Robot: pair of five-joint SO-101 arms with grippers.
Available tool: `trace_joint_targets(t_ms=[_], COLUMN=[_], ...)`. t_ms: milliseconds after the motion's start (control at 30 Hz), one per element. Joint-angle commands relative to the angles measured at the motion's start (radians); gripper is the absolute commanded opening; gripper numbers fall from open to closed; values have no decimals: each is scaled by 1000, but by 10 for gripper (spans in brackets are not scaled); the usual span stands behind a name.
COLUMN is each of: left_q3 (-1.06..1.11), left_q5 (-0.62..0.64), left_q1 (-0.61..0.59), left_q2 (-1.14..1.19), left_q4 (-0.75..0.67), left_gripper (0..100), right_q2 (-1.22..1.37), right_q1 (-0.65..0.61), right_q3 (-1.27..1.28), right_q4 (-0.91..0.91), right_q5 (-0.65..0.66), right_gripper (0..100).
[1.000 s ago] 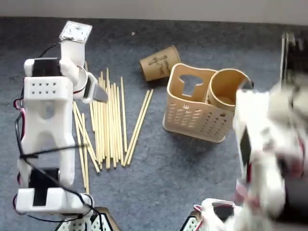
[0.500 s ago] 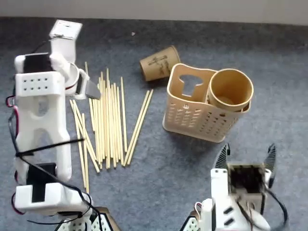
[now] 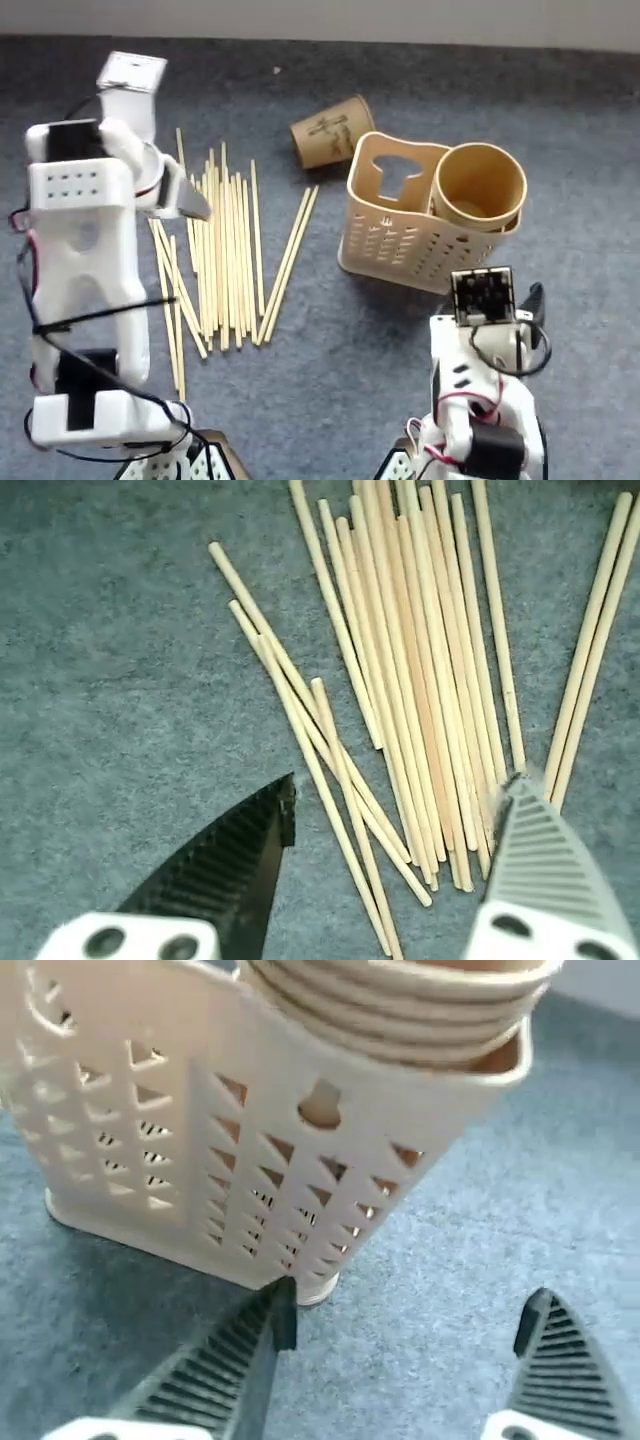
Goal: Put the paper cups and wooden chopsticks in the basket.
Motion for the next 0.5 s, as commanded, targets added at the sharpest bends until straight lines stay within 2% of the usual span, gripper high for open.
trace_joint_targets(t_ms=[0,100,300,467], left_q3=[2,4,-7,-122], left_q5=[35,80,84,84], left_q1=[47,30,28,39], left_q2=[74,182,409,584], left_q4=[-51,-135,-244,-253], left_gripper=[330,330,330,329], right_q2=[2,2,2,2], right_q1=[8,31,39,39], right_q3=[139,223,274,275], right_q4=[-131,-208,-302,-300], right_q5=[-98,-132,-132,-132], right_gripper=[336,336,336,336])
